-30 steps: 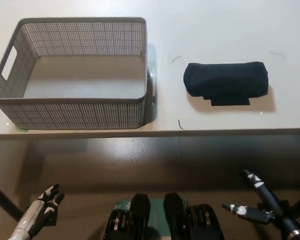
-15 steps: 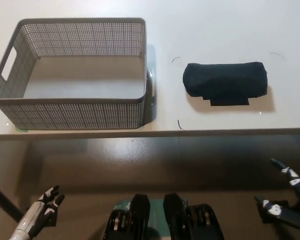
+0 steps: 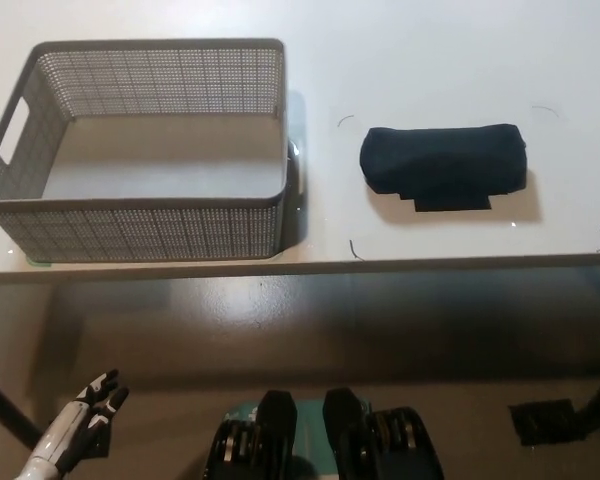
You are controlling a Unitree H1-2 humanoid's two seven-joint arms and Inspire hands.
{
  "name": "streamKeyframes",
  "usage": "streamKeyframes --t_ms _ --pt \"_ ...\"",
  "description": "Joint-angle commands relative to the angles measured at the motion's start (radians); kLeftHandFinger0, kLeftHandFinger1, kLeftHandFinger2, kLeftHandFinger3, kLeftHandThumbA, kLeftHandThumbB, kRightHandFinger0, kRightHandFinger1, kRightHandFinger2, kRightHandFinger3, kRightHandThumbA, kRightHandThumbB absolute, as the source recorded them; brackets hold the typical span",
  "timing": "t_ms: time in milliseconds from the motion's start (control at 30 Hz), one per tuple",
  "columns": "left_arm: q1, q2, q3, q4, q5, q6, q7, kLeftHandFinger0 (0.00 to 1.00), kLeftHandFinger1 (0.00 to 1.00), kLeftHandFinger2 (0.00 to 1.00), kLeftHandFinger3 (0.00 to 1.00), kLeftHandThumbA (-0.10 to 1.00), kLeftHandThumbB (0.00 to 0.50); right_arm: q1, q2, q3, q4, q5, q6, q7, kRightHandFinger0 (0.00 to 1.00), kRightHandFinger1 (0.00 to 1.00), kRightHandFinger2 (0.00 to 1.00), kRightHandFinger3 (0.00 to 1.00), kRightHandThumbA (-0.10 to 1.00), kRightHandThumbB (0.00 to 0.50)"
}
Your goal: Use the right hand to pick up the pencil case on the right hand side and put it into a grey container on the left side
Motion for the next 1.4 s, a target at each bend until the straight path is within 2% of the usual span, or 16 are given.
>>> streamKeyframes --t_ms 0,100,200,533,633,800,867,1067,1233,1367 --pt "-0.031 0.043 0.014 -0.011 -0.009 -0.075 -0.024 1.0 1.0 1.0 1.0 1.0 0.304 -0.21 -0.105 0.018 -0.085 -0.114 0.173 0.141 1.0 1.0 1.0 1.0 1.0 0.427" --pt "-0.013 0.043 0.012 -0.023 -0.001 -0.059 -0.025 1.0 1.0 1.0 1.0 1.0 0.332 -0.332 -0.118 0.081 -0.044 -0.186 0.208 0.191 1.0 1.0 1.0 1.0 1.0 0.46" --pt "-0.009 0.043 0.012 -0.016 0.003 -0.066 -0.022 1.0 1.0 1.0 1.0 1.0 0.322 -0.48 -0.11 0.151 0.065 -0.22 0.218 0.219 1.0 1.0 1.0 1.0 1.0 0.5" --pt "0.012 0.042 0.013 -0.026 0.002 -0.067 -0.026 1.0 1.0 1.0 1.0 1.0 0.305 -0.797 -0.073 0.344 0.456 -0.307 0.173 0.244 1.0 1.0 1.0 1.0 1.0 0.5" --pt "0.014 0.042 0.011 -0.023 0.007 -0.077 -0.025 1.0 1.0 1.0 1.0 1.0 0.297 -0.876 -0.048 0.392 0.579 -0.313 0.15 0.235 1.0 1.0 1.0 1.0 1.0 0.5" --pt "0.017 0.037 0.014 -0.025 0.004 -0.06 -0.028 1.0 1.0 1.0 1.0 1.0 0.311 -1.003 0.002 0.486 0.809 -0.324 0.111 0.245 1.0 1.0 1.0 1.0 1.0 0.5" --pt "0.021 0.037 0.013 -0.029 0.004 -0.065 -0.029 1.0 1.0 1.0 1.0 1.0 0.297 -1.054 0.029 0.524 0.918 -0.324 0.093 0.251 1.0 1.0 1.0 1.0 1.0 0.5" --pt "0.023 0.038 0.008 -0.035 0.009 -0.062 -0.033 1.0 1.0 1.0 1.0 1.0 0.316 -1.137 0.088 0.543 1.186 -0.238 0.015 0.259 1.0 1.0 1.0 1.0 1.0 0.5" --pt "0.022 0.037 0.012 -0.042 -0.002 -0.053 -0.042 1.0 1.0 1.0 1.0 1.0 0.322 -1.195 0.14 0.503 1.386 -0.151 -0.066 0.261 1.0 1.0 1.0 1.0 1.0 0.5" --pt "0.018 0.033 0.01 -0.036 -0.001 -0.061 -0.044 1.0 1.0 1.0 1.0 1.0 0.323 -1.218 0.165 0.491 1.464 -0.13 -0.086 0.259 1.0 1.0 1.0 1.0 1.0 0.5"
